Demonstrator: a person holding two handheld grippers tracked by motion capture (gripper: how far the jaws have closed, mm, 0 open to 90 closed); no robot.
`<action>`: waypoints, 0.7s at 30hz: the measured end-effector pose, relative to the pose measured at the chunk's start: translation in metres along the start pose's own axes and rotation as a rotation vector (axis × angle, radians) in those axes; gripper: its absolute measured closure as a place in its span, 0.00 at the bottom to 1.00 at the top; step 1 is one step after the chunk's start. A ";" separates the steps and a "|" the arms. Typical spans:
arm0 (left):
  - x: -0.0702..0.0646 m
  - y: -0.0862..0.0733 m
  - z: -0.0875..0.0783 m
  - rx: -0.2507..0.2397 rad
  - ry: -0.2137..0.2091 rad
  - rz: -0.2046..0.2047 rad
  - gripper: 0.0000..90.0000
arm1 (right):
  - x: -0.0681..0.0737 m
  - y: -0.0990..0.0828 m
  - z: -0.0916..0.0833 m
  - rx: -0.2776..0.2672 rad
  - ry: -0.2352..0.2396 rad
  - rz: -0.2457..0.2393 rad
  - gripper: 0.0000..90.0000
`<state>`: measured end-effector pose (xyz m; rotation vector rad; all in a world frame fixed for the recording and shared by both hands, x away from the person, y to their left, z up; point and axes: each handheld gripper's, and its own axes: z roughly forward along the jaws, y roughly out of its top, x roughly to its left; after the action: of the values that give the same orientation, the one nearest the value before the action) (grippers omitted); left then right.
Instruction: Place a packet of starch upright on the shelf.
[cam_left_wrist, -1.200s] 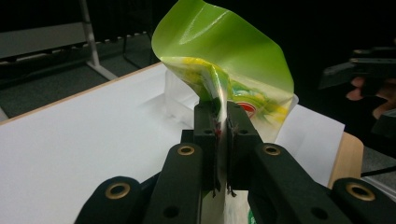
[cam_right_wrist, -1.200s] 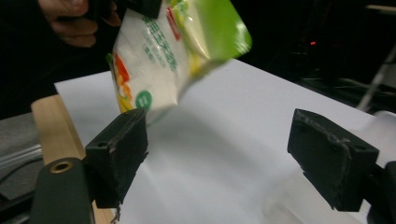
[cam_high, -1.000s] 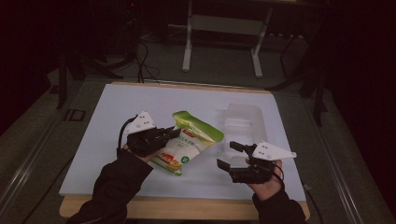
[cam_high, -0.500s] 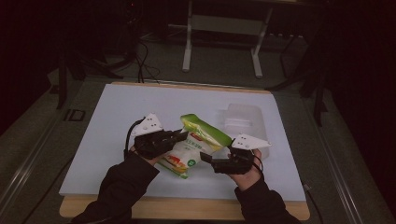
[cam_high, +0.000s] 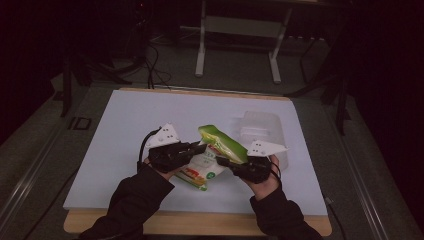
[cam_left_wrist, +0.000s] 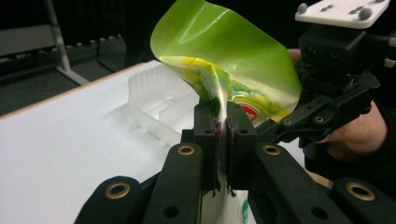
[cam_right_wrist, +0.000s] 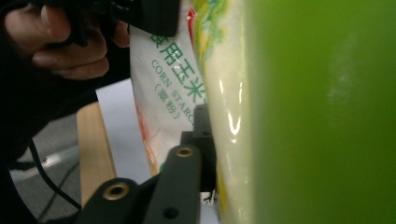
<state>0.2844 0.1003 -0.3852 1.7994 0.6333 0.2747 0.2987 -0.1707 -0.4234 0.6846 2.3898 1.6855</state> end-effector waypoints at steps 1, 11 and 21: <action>0.002 0.000 -0.001 0.000 -0.012 -0.011 0.95 | 0.000 0.002 0.000 0.007 0.005 0.010 0.96; 0.013 -0.001 -0.006 -0.037 -0.092 -0.047 0.94 | 0.000 0.014 -0.006 0.022 0.019 -0.002 0.97; 0.008 0.000 -0.008 -0.066 -0.108 -0.010 0.47 | -0.003 0.027 -0.020 0.013 -0.026 -0.037 0.97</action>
<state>0.2874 0.1116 -0.3838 1.7349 0.5500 0.1881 0.3011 -0.1821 -0.3915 0.6567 2.3831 1.6375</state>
